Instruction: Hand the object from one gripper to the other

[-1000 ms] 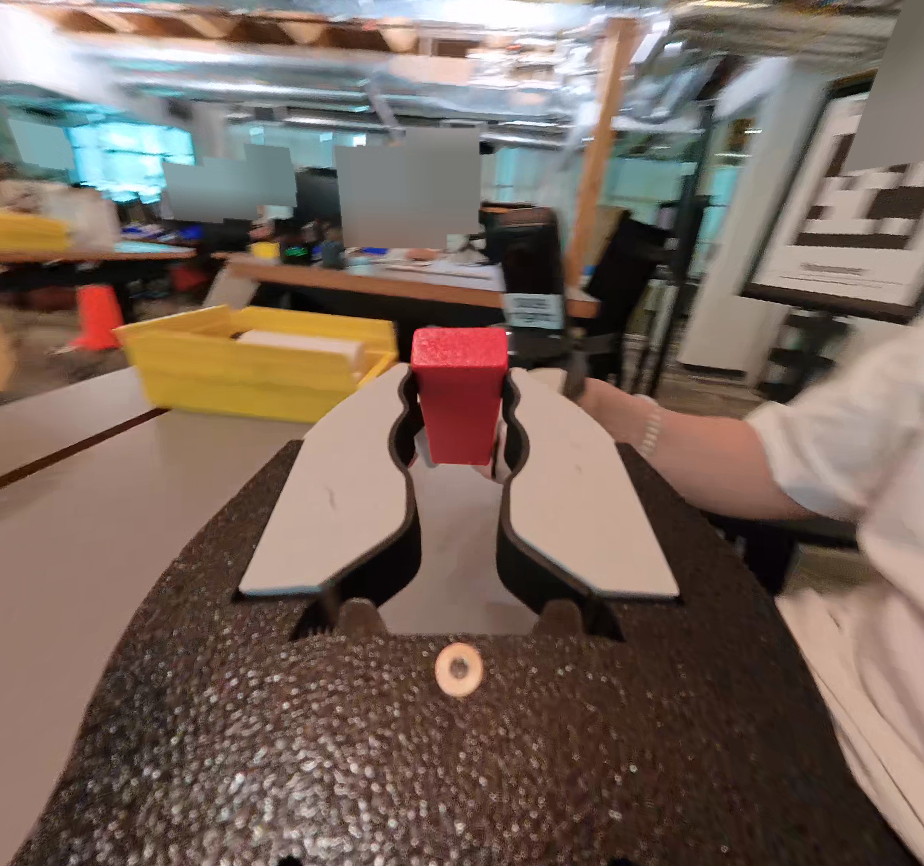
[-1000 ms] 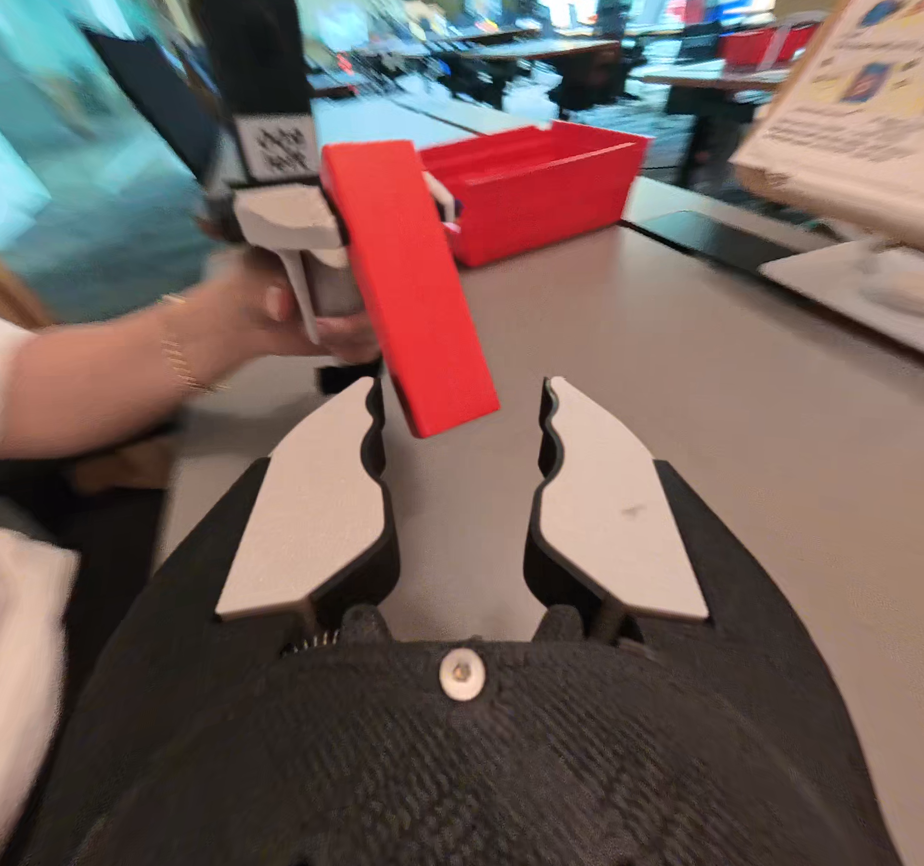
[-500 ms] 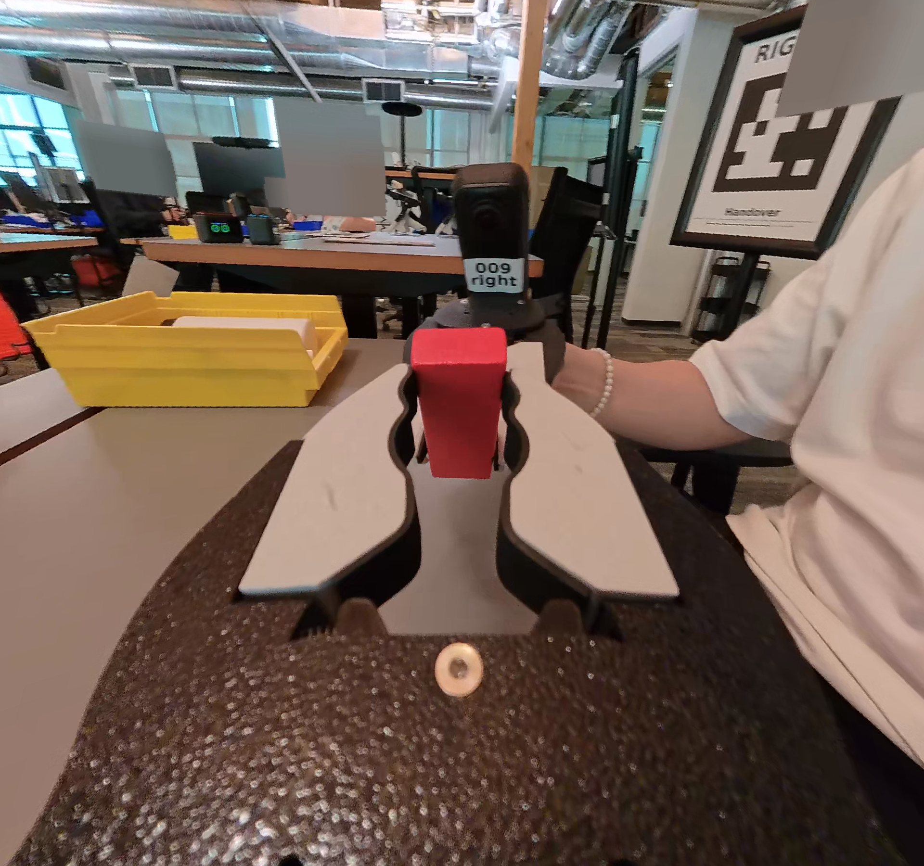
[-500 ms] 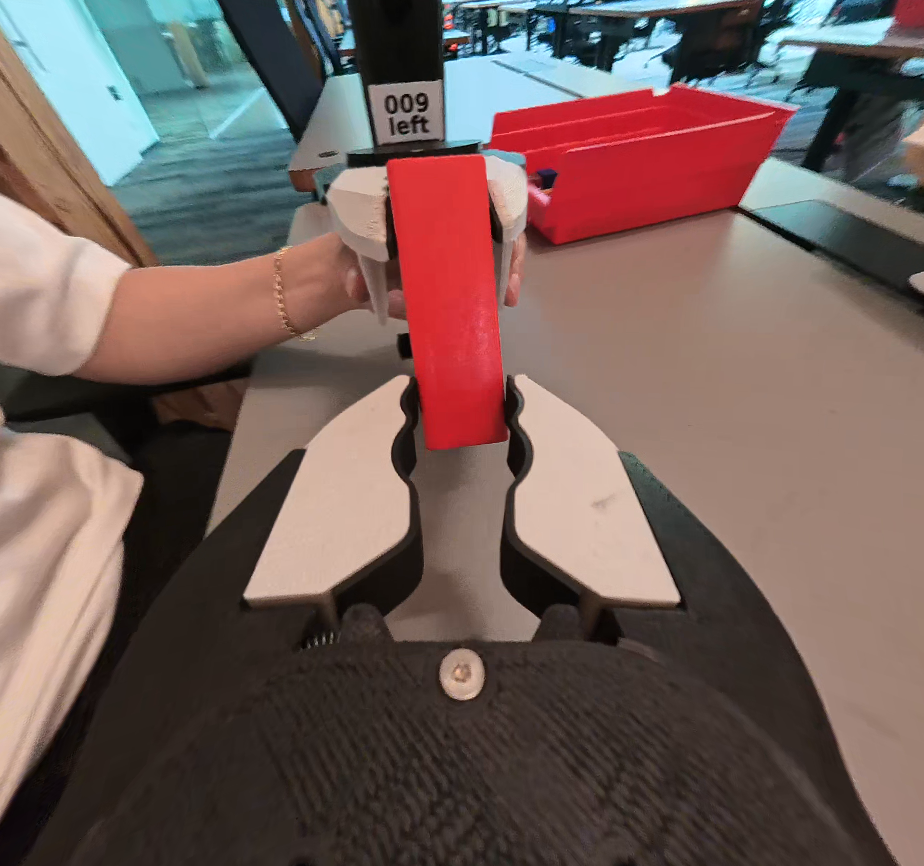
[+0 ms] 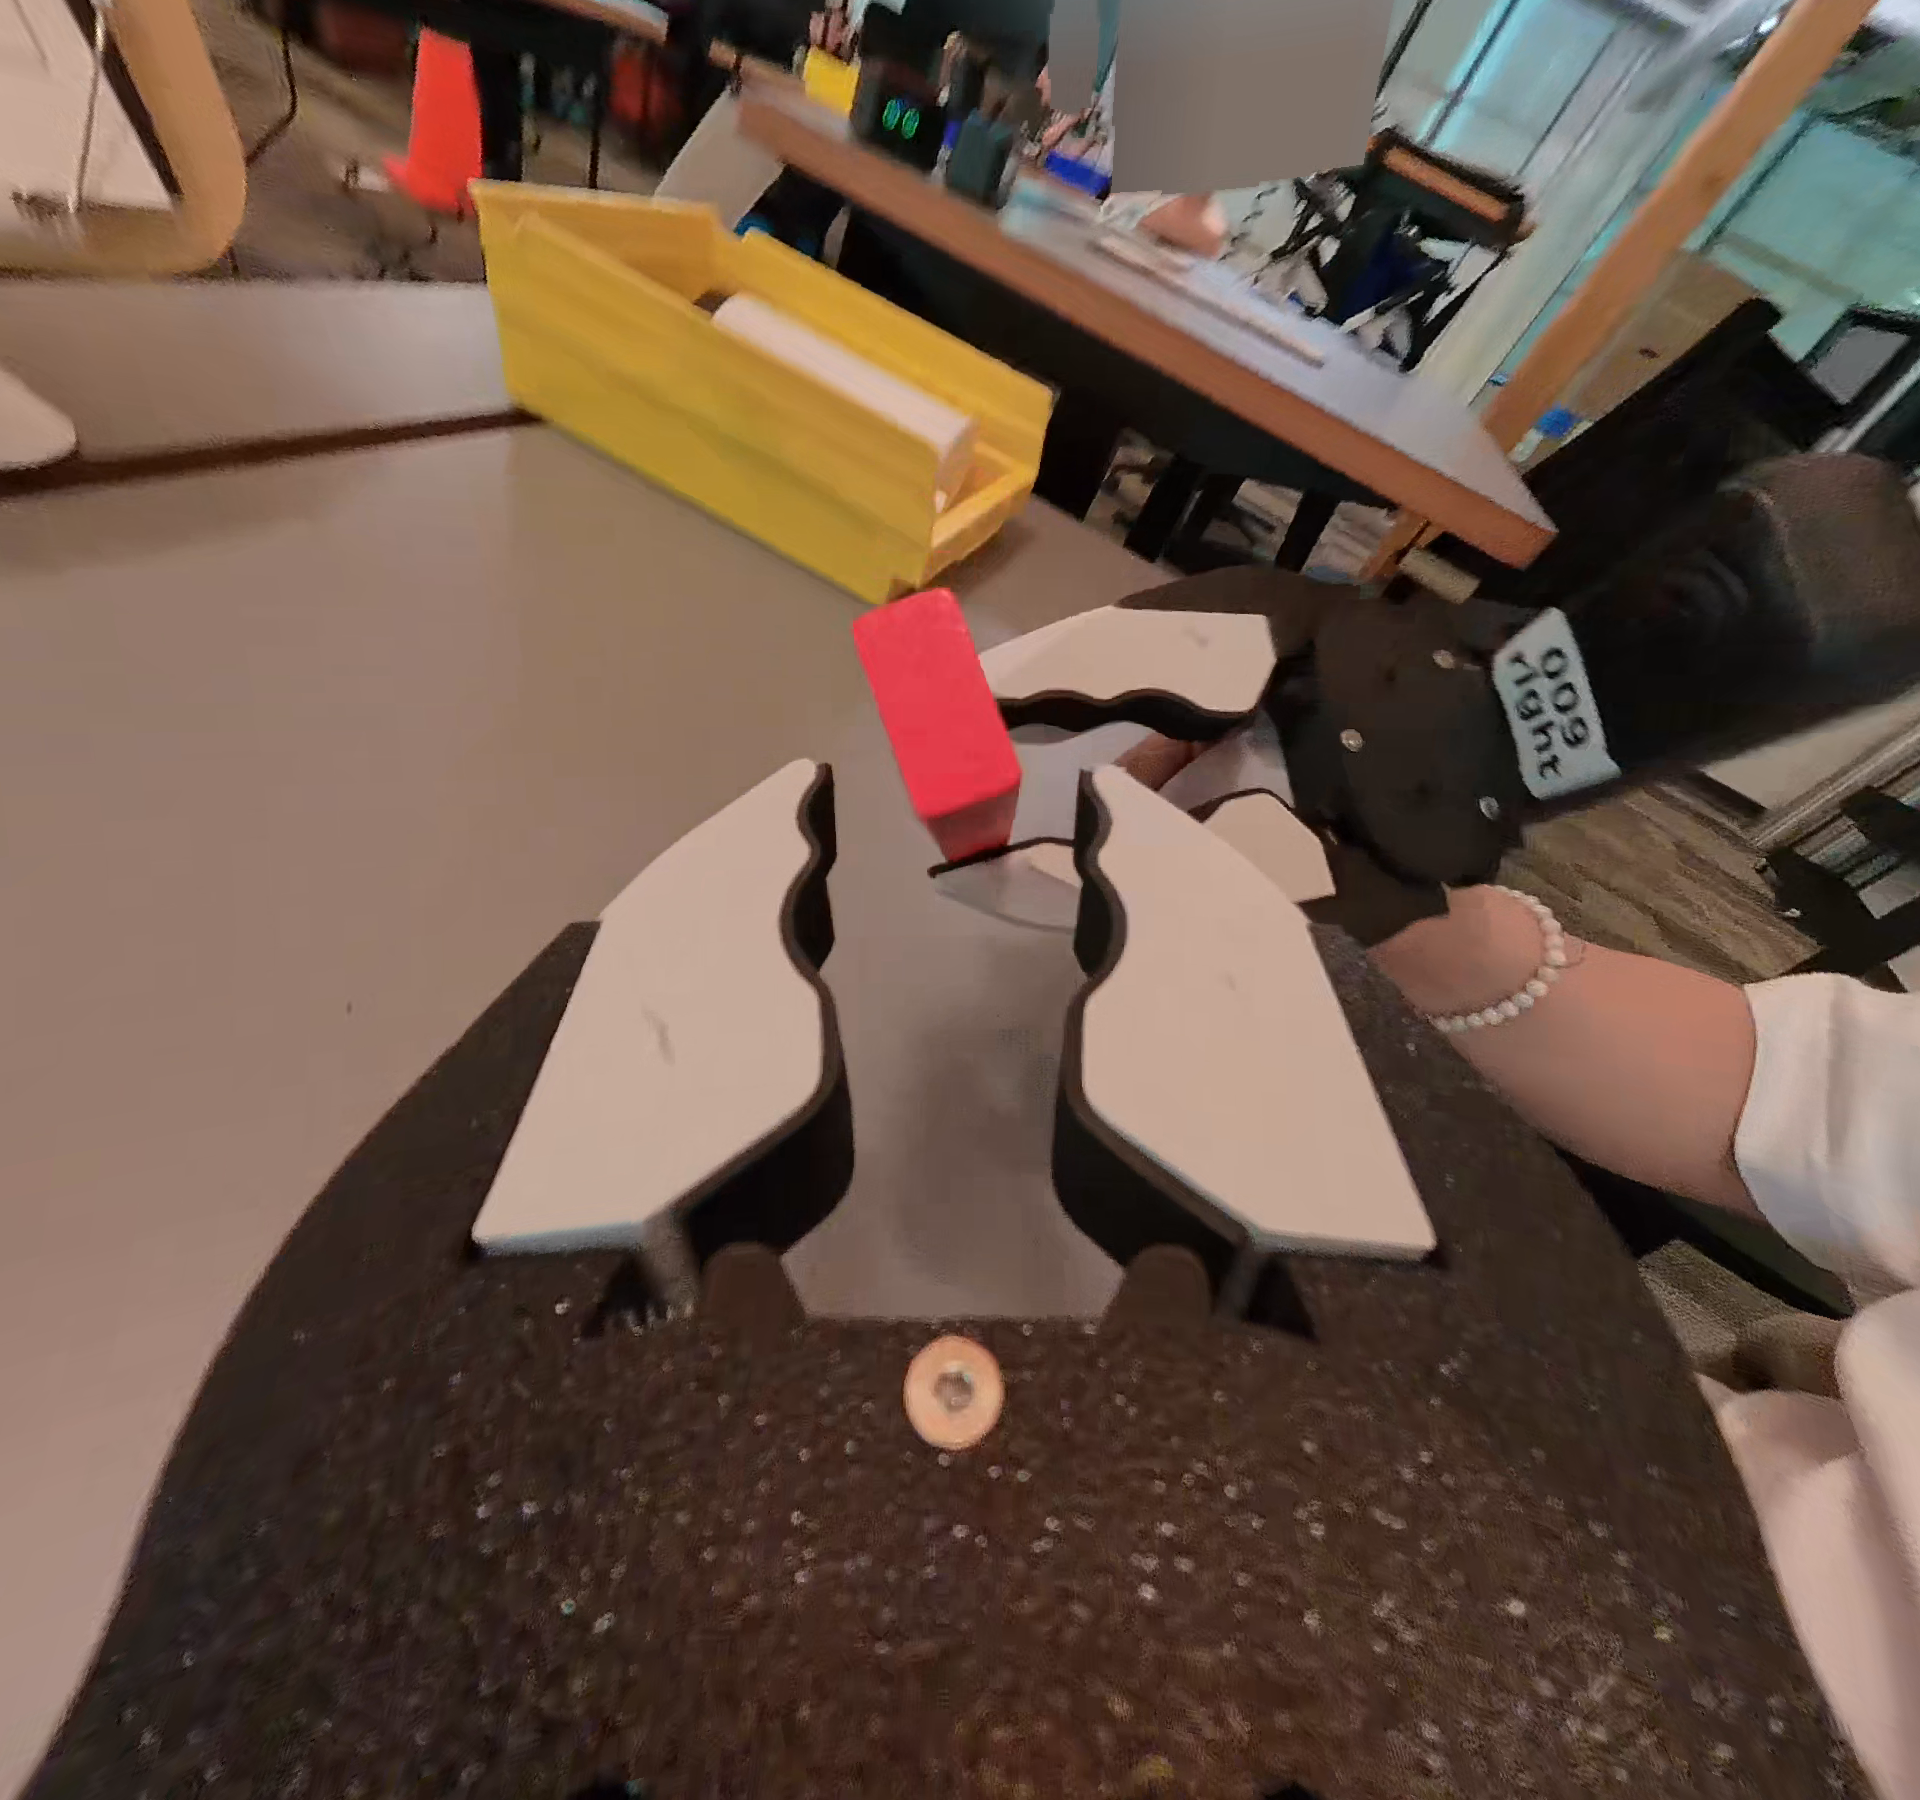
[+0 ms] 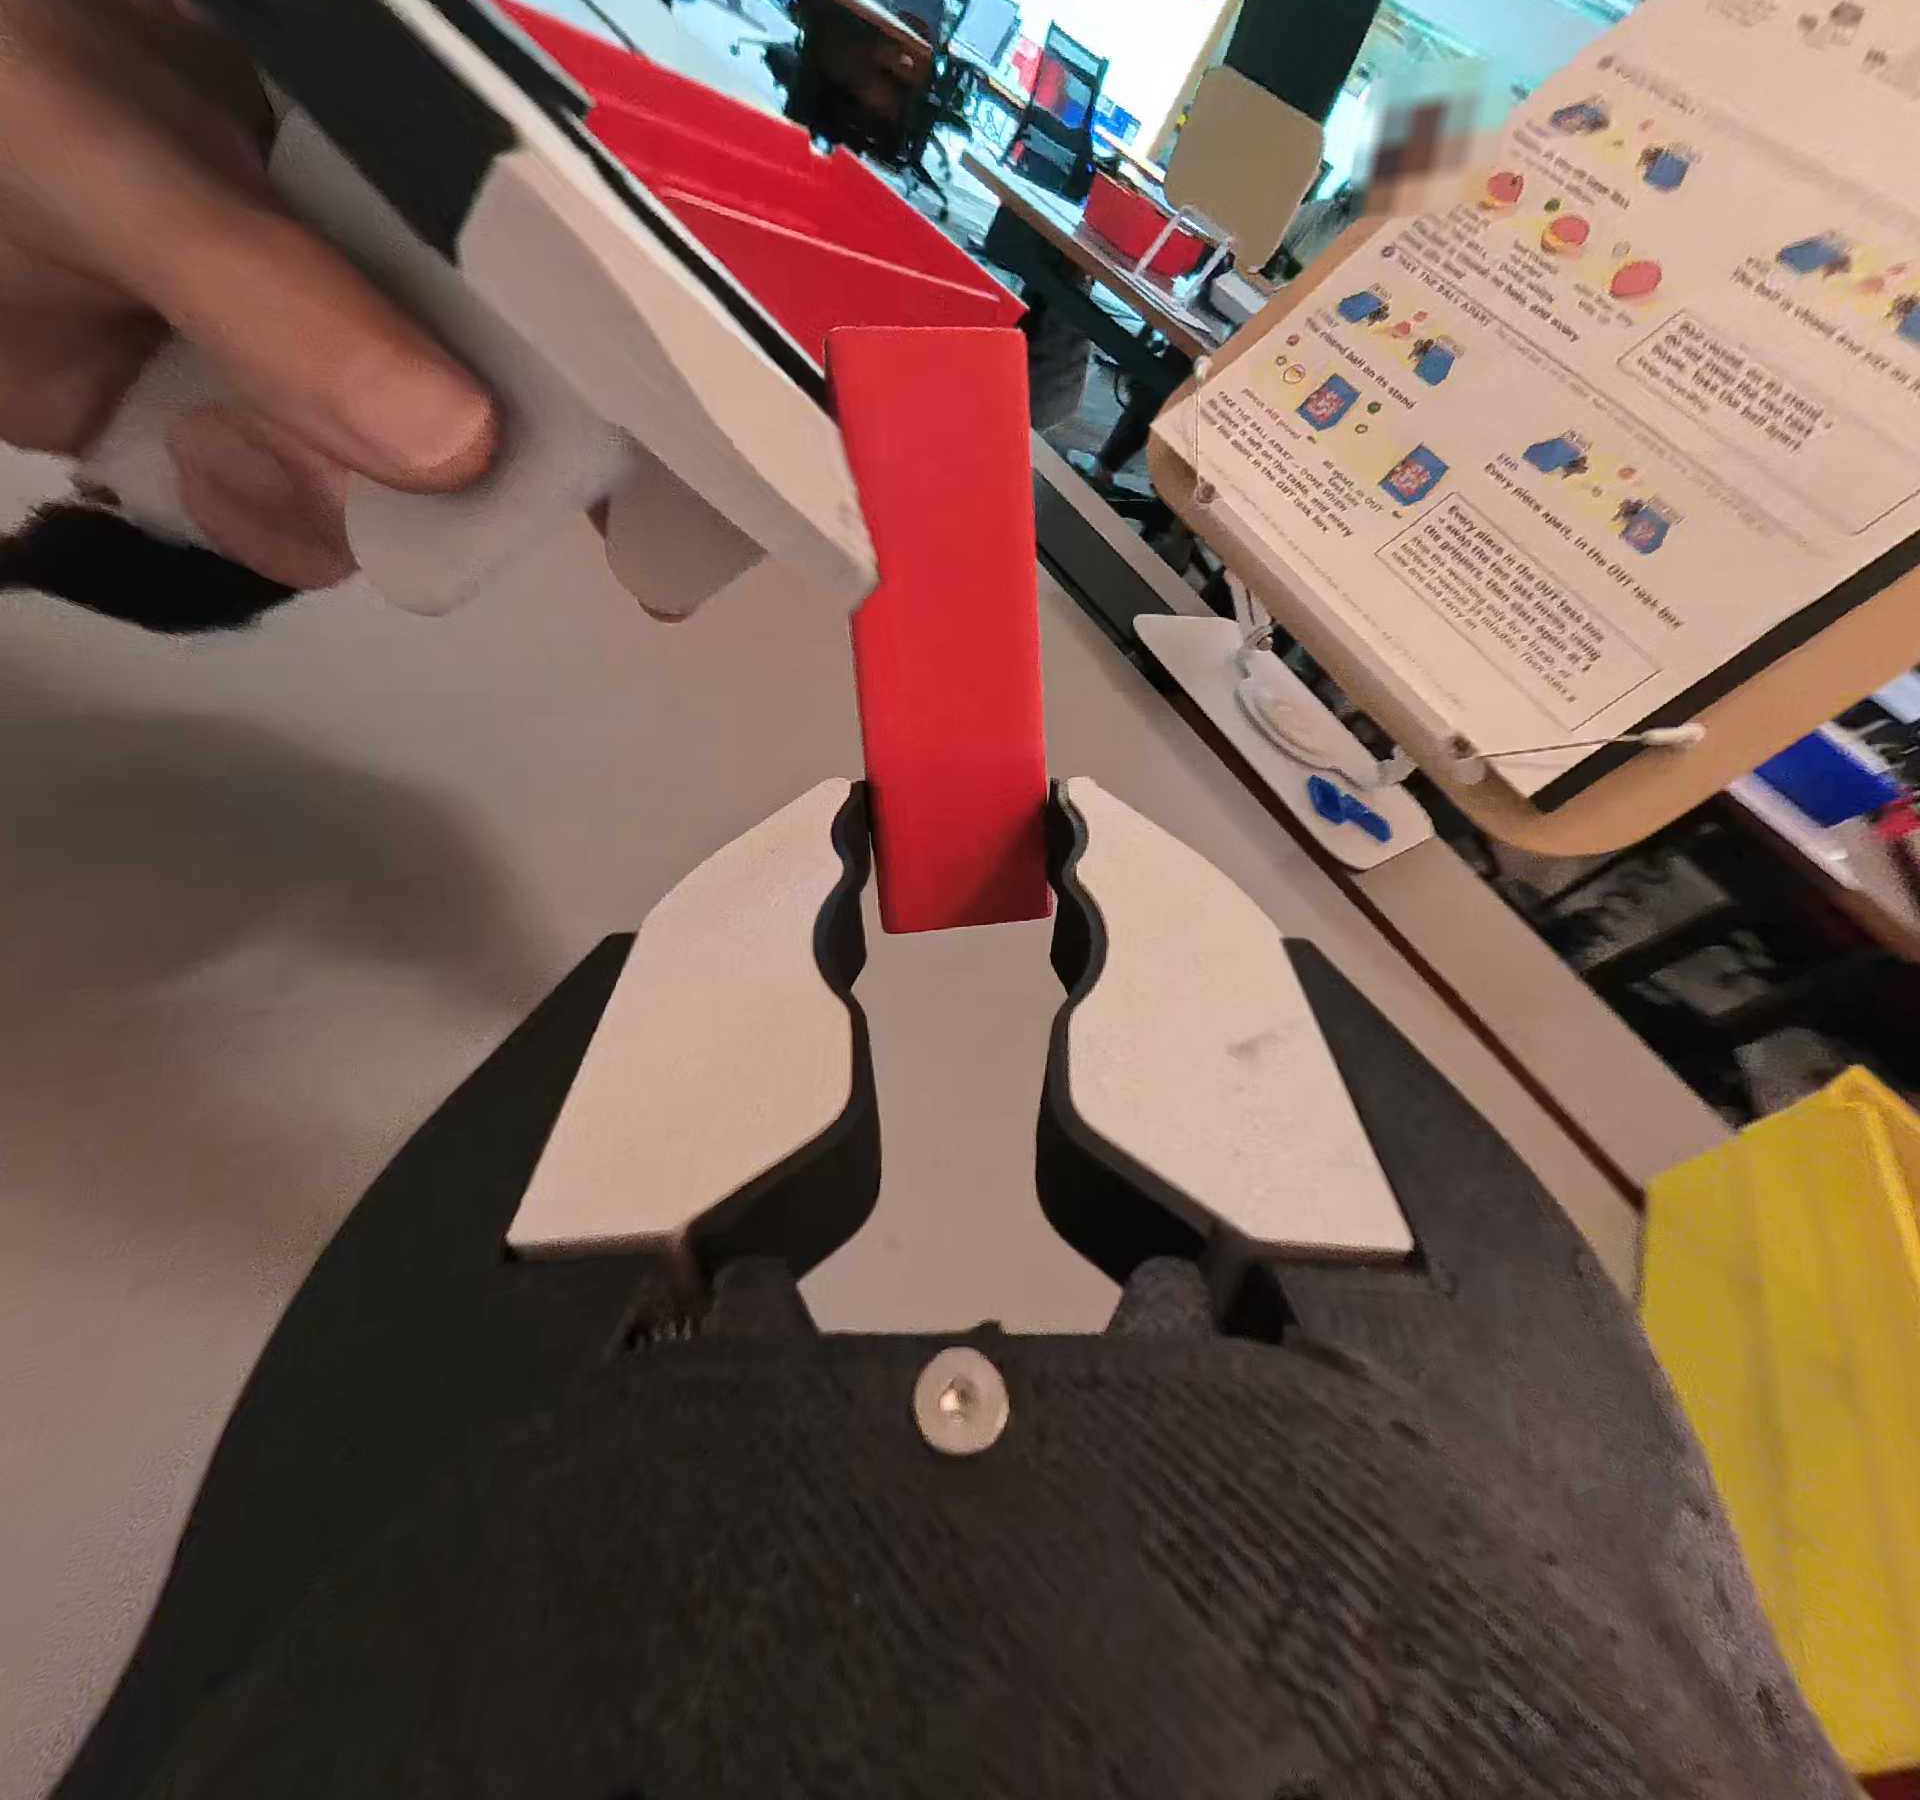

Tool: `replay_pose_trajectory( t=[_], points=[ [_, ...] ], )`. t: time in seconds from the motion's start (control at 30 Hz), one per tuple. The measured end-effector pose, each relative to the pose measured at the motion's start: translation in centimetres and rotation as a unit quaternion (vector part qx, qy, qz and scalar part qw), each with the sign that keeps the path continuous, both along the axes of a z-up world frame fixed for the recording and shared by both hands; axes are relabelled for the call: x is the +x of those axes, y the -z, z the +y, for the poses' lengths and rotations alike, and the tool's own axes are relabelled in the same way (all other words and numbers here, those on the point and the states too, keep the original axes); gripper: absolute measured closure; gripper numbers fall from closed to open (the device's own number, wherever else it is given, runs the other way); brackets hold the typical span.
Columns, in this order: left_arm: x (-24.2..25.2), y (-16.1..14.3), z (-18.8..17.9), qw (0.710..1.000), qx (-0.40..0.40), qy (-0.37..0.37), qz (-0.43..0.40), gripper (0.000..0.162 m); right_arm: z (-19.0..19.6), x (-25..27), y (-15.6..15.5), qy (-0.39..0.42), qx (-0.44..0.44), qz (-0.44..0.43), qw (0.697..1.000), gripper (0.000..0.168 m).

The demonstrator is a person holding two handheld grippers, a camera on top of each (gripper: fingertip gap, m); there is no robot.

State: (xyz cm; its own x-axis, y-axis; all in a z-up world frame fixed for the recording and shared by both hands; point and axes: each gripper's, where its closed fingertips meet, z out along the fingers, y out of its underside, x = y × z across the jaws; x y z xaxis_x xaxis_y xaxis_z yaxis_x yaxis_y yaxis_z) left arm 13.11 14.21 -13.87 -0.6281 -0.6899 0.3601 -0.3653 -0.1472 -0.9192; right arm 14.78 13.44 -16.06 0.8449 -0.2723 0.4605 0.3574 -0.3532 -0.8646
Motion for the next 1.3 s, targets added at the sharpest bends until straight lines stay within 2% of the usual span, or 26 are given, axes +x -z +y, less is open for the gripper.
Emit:
replay_pose_trajectory(
  t=[0.07,0.1,0.2,0.27,0.37,0.47,0.5,0.57,0.63,0.67,0.8,0.9,0.97,1.07,1.13,1.2,1.3],
  points=[
    [0.2,1.0,0.0,0.999,0.014,-0.015,0.026,0.129,0.3,-0.2,0.3,0.007,-0.015,-0.032,0.999,0.135],
    [0.2,1.3,0.0,0.999,0.021,-0.021,0.033,0.141,0.5,-0.3,0.6,0.006,-0.026,-0.042,0.999,0.136],
    [0.1,1.6,-0.1,0.999,0.028,-0.007,0.016,0.143,0.5,-0.3,1.0,0.007,-0.033,-0.044,0.998,0.136],
    [-0.1,1.9,0.0,0.999,0.039,0.015,0.003,0.145,0.6,-0.8,1.5,-0.029,-0.029,0.003,0.999,0.137],
    [-0.7,1.1,0.3,0.998,0.023,0.056,-0.032,0.145,0.3,-2.1,0.5,-0.104,0.03,0.139,0.984,0.122],
    [-2.3,-0.1,0.1,0.986,0.015,0.133,-0.1,0.145,-0.4,-3.0,-1.0,-0.176,0.104,0.332,0.921,0.112],
    [-3.1,-0.4,0.1,0.978,0.019,0.158,-0.136,0.145,-0.6,-3.4,-1.3,-0.203,0.122,0.398,0.886,0.11],
    [-4.9,-1.3,0.0,0.956,0.019,0.204,-0.21,0.145,-1.0,-5.0,-1.7,-0.27,0.131,0.527,0.795,0.112],
    [-6.3,-2.0,-0.1,0.941,0.013,0.234,-0.245,0.146,-1.3,-6.6,-1.9,-0.326,0.12,0.616,0.707,0.116],
    [-6.7,-2.0,-0.2,0.936,0.015,0.244,-0.254,0.146,-1.2,-7.2,-1.8,-0.341,0.116,0.631,0.687,0.118],
    [-7.3,-1.3,-0.7,0.923,0.04,0.263,-0.278,0.146,-0.6,-9.1,-1.7,-0.374,0.1,0.655,0.648,0.114],
    [-7.3,-1.1,-1.0,0.919,0.04,0.264,-0.29,0.146,-0.5,-9.1,-2.4,-0.387,0.122,0.667,0.625,0.131],
    [-6.9,-1.0,-0.9,0.922,0.037,0.254,-0.29,0.146,-0.4,-8.6,-2.4,-0.379,0.134,0.659,0.635,0.131],
    [-6.4,-0.5,-0.7,0.927,0.05,0.24,-0.283,0.145,-0.2,-8.2,-2.2,-0.37,0.13,0.622,0.678,0.132],
    [-5.5,-0.4,-0.4,0.941,0.052,0.215,-0.256,0.139,0.0,-7.5,-1.9,-0.345,0.131,0.58,0.726,0.132],
    [-4.4,-0.4,-0.1,0.956,0.048,0.18,-0.227,0.125,0.1,-6.5,-1.4,-0.305,0.12,0.517,0.79,0.132],
    [-3.1,0.3,0.1,0.976,0.038,0.156,-0.144,0.103,-0.3,-4.9,-1.9,-0.258,0.115,0.379,0.881,0.132]
  ],
)
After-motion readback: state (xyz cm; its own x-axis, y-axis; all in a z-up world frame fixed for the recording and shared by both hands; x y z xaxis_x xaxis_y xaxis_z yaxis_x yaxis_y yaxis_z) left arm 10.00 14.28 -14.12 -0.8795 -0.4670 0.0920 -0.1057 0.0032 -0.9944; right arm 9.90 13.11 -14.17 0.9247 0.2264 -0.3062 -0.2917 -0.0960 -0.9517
